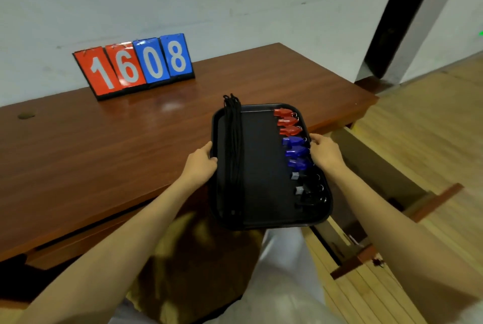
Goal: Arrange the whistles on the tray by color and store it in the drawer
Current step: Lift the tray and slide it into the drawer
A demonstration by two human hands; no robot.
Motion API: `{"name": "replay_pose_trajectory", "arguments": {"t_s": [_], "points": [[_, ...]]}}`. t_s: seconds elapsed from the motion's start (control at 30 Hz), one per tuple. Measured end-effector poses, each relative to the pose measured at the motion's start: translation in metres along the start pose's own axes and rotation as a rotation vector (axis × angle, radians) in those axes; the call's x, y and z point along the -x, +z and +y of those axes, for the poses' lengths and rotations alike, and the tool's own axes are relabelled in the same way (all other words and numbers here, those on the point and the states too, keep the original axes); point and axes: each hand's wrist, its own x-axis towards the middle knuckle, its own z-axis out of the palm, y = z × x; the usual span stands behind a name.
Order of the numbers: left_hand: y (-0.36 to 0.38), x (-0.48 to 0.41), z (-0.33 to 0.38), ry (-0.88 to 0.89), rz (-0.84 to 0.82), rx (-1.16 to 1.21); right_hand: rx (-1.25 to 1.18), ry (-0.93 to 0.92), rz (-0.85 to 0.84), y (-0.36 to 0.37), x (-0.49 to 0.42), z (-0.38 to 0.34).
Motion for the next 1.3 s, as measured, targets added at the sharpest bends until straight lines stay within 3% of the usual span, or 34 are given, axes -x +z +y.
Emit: {"name": "replay_pose_trajectory", "arguments": {"t_s": [0.73, 1.3], "points": [[0.182, 0.040, 0.104, 0.291, -0.437, 0.075, 0.048, 0.377, 0.171, -0.138, 0.032, 0.188], [0.225, 0.027, 0.099, 0.105, -0.501, 0.107, 0.151, 0.414, 0.078, -0.124, -0.007, 0.219]]}}
